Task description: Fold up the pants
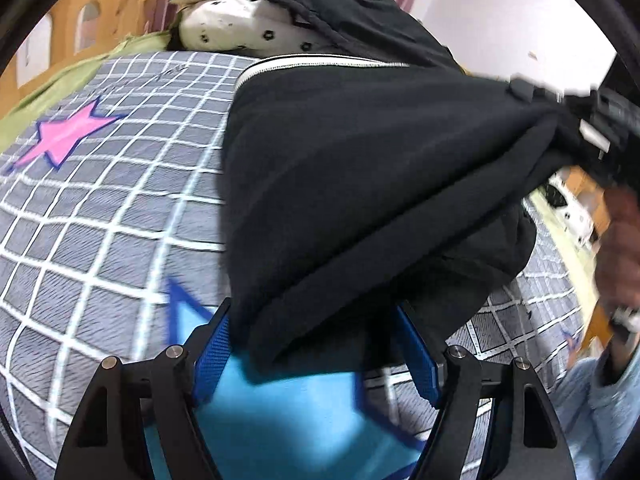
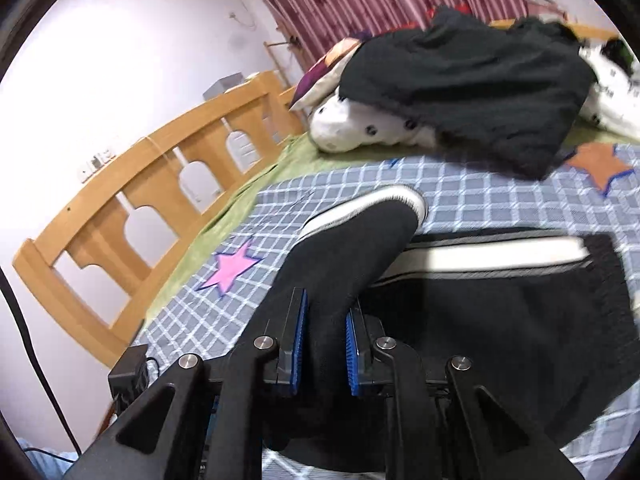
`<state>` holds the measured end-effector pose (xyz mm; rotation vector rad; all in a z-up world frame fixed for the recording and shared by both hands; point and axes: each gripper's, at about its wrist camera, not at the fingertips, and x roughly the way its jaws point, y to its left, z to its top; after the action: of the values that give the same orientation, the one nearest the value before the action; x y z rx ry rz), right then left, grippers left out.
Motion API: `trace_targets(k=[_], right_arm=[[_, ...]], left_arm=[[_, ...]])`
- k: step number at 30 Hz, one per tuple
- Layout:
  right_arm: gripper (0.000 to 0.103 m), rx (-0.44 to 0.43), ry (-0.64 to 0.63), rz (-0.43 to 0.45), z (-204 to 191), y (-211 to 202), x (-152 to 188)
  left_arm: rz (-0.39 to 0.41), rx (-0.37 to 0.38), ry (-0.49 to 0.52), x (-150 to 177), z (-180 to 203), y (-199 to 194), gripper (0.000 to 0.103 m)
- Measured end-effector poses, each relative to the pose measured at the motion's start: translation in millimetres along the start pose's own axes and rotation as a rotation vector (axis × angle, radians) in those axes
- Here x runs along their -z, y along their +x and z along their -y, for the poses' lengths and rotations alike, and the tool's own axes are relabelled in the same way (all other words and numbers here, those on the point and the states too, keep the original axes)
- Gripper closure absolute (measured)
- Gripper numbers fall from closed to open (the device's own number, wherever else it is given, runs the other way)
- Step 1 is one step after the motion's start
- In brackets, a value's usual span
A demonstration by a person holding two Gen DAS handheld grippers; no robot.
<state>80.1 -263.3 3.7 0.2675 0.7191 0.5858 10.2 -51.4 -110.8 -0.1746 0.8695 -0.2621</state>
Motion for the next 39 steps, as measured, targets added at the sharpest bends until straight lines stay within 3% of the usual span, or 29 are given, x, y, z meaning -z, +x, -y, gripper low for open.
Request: trace_targets(k=[4, 8, 12, 16, 18, 21, 24, 26, 27, 29, 32, 34, 35, 37, 39], right_arm=[[0.087, 0.047, -0.021, 0.061, 20, -28, -11], [0.087, 0.098, 0.011, 0.134, 54, -61, -13], [0.088, 0.205, 0.068, 0.184, 96, -90, -6], [0.103, 0.383, 0.12, 0.115, 142, -96, 10], [0.103, 0.503, 0.152, 0.047, 163, -87, 20], [0.103, 0.498, 0.194, -0.022, 179, -80, 28], [0.098, 0.491, 0.178, -0.033, 173, -79, 29], [0.081, 0.416, 0.194, -0.018, 170, -84, 28], [0.066, 0.395, 0.203, -0.004, 170, -85, 27], [0.057, 0.373, 0.206, 0.011, 167, -85, 27], [0.06, 0.354, 0.199, -0.057, 162, -69, 28], [0.082, 0.377, 0.161, -0.11, 156, -57, 30], [0.09, 0.44, 0.102, -0.122, 148, -50, 32], [0.094, 0.48, 0.012, -0.092, 135, -49, 35], [0.095, 0.438, 0.022, 0.007, 130, -67, 31]], left_arm=[[-0.007, -0.102, 0.1, -1, 21, 8, 0.028], [-0.012, -0.102, 0.1, -4, 23, 6, 0.028], [-0.009, -0.076, 0.113, -7, 27, 4, 0.026], [-0.002, -0.102, 0.174, -5, 43, 6, 0.026], [0.001, -0.109, 0.195, -3, 44, 8, 0.026], [-0.002, -0.088, 0.177, -1, 42, 6, 0.026], [-0.006, -0.068, 0.15, -1, 37, 1, 0.026], [-0.008, -0.061, 0.147, 1, 35, -3, 0.026], [-0.007, -0.056, 0.151, 2, 35, -5, 0.026], [0.004, -0.049, 0.16, 4, 35, -9, 0.026], [0.024, -0.043, 0.173, 6, 35, -17, 0.027], [0.023, -0.049, 0.178, 5, 36, -18, 0.027], [0.022, -0.053, 0.178, 5, 36, -16, 0.027], [0.004, -0.08, 0.173, 4, 37, -7, 0.026], [-0.025, -0.086, 0.157, 2, 36, 1, 0.026]])
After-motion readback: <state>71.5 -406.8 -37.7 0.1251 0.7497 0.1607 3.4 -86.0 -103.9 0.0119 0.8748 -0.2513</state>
